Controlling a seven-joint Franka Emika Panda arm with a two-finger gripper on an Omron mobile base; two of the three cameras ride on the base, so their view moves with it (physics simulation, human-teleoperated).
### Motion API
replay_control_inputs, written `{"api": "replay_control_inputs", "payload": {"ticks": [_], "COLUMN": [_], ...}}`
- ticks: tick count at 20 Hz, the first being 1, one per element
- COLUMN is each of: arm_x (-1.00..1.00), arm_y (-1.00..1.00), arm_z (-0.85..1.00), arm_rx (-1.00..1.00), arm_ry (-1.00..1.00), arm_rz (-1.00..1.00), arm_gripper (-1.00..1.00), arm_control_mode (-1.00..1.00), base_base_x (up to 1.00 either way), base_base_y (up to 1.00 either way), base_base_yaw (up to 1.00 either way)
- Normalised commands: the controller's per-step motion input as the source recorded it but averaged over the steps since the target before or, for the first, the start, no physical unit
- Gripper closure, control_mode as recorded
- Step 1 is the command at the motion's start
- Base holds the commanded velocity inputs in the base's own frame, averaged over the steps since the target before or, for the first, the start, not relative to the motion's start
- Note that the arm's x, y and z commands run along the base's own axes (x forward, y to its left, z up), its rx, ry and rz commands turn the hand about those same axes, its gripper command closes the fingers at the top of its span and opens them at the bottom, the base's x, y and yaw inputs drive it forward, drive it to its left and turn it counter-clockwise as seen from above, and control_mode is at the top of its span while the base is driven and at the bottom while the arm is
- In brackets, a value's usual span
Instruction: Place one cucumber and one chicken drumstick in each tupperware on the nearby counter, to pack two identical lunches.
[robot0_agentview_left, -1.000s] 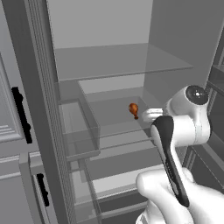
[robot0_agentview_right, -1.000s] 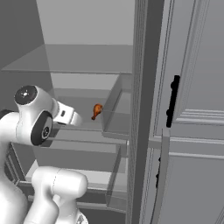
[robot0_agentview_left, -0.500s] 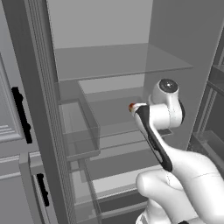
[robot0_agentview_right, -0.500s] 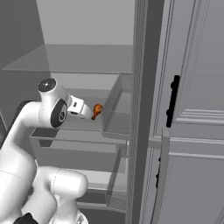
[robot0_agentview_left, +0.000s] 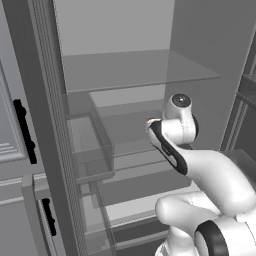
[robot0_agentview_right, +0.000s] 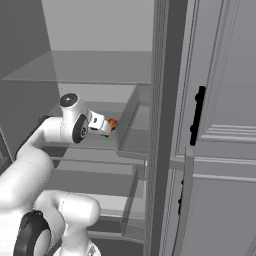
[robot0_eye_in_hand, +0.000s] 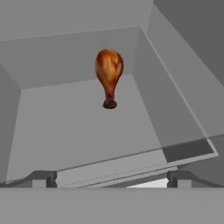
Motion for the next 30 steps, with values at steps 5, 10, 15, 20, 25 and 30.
{"api": "replay_control_inputs", "payload": {"ticks": [5,10,15,20,25,30], "arm_x": [0.67,0.77,0.63,0.55,0.52,0.41], "arm_y": [-0.09,0.00,-0.03,0.00,0.00,-0.02], "arm_z": [-0.29,-0.06,-0.15,-0.35,-0.39,-0.45], "arm_rx": [0.00,0.00,0.00,0.00,0.00,-0.02], "arm_ry": [0.08,0.03,0.04,0.10,0.12,0.15], "arm_rz": [-0.02,0.00,0.00,0.00,0.00,0.00], "arm_gripper": [-1.00,-1.00,-1.00,-1.00,-1.00,-1.00], "arm_control_mode": [-1.00,-1.00,-1.00,-1.00,-1.00,-1.00], "base_base_x": [0.00,0.00,0.00,0.00,0.00,0.00], "base_base_y": [0.00,0.00,0.00,0.00,0.00,0.00], "base_base_yaw": [0.00,0.00,0.00,0.00,0.00,0.00]}}
